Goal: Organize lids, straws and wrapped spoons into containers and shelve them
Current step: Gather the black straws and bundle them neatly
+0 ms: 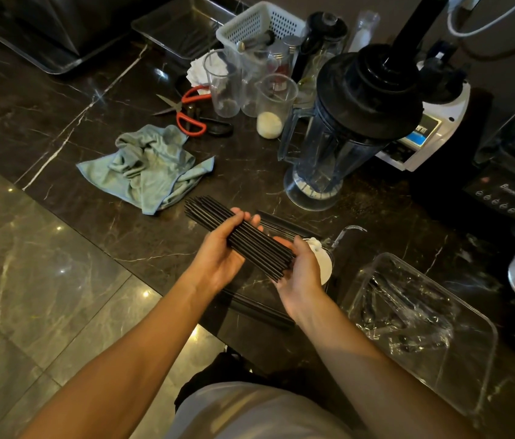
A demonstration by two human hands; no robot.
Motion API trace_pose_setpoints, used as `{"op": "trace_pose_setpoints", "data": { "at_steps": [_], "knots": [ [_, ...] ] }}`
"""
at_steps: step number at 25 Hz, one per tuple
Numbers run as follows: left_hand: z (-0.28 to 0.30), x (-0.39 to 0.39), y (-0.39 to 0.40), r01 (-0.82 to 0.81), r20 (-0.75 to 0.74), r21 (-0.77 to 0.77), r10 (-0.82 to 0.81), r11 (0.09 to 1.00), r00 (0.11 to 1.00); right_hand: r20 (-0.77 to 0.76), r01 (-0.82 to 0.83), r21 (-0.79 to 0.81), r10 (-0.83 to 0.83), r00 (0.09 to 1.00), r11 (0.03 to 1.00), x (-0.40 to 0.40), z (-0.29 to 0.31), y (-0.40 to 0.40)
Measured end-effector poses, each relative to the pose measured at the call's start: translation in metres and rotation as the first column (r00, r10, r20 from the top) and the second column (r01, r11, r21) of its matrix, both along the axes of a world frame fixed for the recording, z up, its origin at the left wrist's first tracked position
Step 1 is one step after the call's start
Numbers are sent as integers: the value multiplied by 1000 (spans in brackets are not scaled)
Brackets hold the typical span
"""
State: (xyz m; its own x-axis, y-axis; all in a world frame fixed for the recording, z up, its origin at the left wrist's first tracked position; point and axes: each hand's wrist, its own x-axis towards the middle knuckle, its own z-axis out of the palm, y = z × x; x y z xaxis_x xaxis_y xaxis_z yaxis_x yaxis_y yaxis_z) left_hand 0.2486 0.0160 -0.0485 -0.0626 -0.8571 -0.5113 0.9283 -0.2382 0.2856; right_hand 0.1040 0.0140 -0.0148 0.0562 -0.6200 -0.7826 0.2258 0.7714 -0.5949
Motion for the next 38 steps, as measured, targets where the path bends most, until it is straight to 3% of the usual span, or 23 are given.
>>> {"op": "trace_pose_setpoints", "data": {
  "at_steps": [2, 4, 5, 6, 7, 8, 10, 13, 15, 17, 19, 21, 22, 24, 25, 26, 27, 28, 31, 38],
  "knots": [
    [0, 1, -1, 2, 22, 0, -2, 1000, 1000, -154, -136, -206, 105, 982, 969, -6, -2, 8],
    [0, 1, 0, 22, 80, 2, -22, 1000, 997, -455, -468, -396, 274, 847, 790, -17, -2, 17],
    [0, 0, 2, 40, 123, 10, -41, 999, 992, -654, -685, -368, 348, 671, 629, -24, -5, 19],
    [1, -3, 5, 70, 165, 13, -71, 997, 984, -830, -852, -258, 346, 437, 455, -30, -7, 20],
    [1, -8, 8, 108, 196, 15, -109, 994, 974, -928, -934, -150, 279, 246, 325, -35, -8, 20],
    [1, -14, 12, 147, 212, 16, -147, 989, 966, -963, -962, -76, 233, 139, 262, -37, -7, 21],
    [-5, -27, 19, 205, 214, 38, -208, 978, 954, -942, -959, -40, 308, 130, 282, -37, -2, 22],
    [-13, -43, 30, 251, 193, 75, -261, 965, 946, -821, -921, -68, 503, 270, 384, -36, -4, 25],
    [-15, -46, 36, 272, 208, 101, -287, 957, 935, -767, -905, -100, 548, 334, 412, -39, -9, 30],
    [-16, -44, 41, 314, 283, 121, -337, 941, 898, -781, -918, -71, 551, 294, 389, -46, -16, 35],
    [-15, -34, 44, 370, 389, 150, -399, 917, 830, -827, -935, 27, 534, 177, 352, -55, -20, 38],
    [-18, -17, 45, 385, 587, 192, -420, 903, 692, -863, -947, 113, 501, 56, 301, -64, -22, 39],
    [-20, -6, 44, 372, 717, 218, -407, 902, 566, -884, -953, 151, 467, -11, 264, -68, -23, 39],
    [-24, 16, 40, 442, 933, 221, -321, 869, 165, -904, -956, 206, 415, -105, 207, -75, -27, 39],
    [-26, 24, 38, 557, 972, 233, -214, 798, -99, -905, -957, 224, 403, -135, 184, -77, -29, 39],
    [-28, 28, 37, 656, 930, 297, -56, 694, -363, -906, -958, 242, 389, -165, 157, -79, -32, 38],
    [-31, 27, 36, 712, 832, 369, 131, 597, -540, -906, -957, 258, 376, -192, 132, -80, -35, 37],
    [-32, 20, 35, 745, 751, 412, 267, 525, -604, -908, -957, 266, 362, -208, 117, -80, -39, 36],
    [-38, -9, 31, 781, 693, 467, 376, 414, -614, -921, -961, 246, 338, -191, 128, -76, -46, 35],
    [-46, -21, 17, 775, 746, 525, 247, 351, -618, -966, -982, 160, 222, -134, 105, -79, -50, 37]
  ]
}}
